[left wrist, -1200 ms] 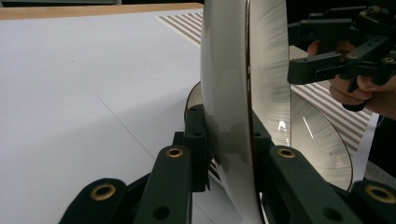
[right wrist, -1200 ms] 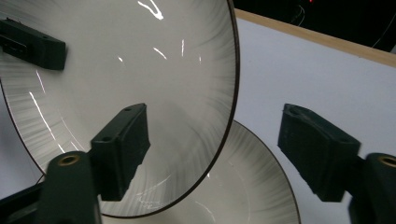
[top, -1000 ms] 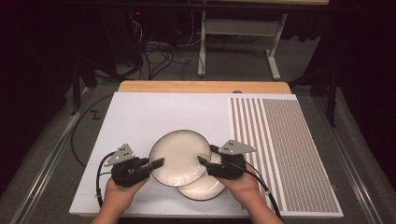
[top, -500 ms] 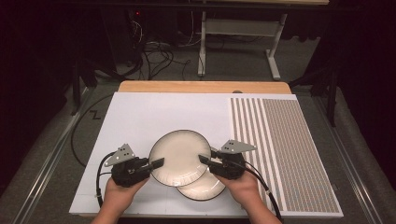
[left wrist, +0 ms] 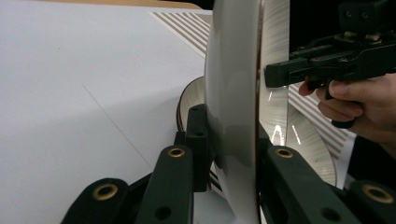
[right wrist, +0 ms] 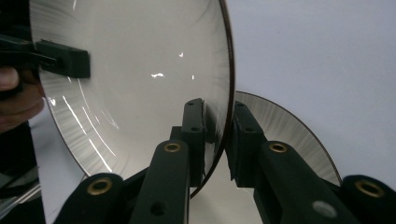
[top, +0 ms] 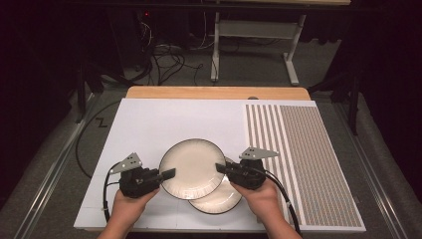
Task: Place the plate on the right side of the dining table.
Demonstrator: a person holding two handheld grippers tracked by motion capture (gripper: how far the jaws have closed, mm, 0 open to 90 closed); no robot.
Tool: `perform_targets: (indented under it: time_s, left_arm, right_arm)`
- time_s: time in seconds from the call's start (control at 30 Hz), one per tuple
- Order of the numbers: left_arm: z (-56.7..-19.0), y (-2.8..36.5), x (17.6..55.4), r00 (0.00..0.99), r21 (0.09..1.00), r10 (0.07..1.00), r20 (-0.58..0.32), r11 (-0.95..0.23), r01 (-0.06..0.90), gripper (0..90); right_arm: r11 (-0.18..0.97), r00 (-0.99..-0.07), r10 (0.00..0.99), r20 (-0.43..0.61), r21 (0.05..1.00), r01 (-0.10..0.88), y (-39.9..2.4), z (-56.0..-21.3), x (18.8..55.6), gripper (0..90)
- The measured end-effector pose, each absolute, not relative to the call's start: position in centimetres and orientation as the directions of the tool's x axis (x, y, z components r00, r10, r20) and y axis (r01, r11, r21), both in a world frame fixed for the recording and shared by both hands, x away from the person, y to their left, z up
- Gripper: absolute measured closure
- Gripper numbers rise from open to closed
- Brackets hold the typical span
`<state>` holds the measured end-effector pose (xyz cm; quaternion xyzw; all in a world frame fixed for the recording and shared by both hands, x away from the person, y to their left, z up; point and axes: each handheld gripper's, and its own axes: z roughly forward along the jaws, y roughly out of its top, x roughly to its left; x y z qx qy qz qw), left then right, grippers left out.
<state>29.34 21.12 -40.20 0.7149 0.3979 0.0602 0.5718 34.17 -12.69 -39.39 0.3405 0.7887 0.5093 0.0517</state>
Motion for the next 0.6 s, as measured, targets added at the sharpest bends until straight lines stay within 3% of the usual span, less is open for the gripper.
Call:
perform_targets:
  time_s: [0.6]
  left_arm:
    - [-39.8, 19.9, 29.2, 0.674, 0.865, 0.615, -0.41, 0.028, 0.501, 79.7]
  right_arm:
    - [0.202, -0.755, 0.575, 0.315, 0.839, 0.504, -14.6, -38.1, 33.8, 87.1]
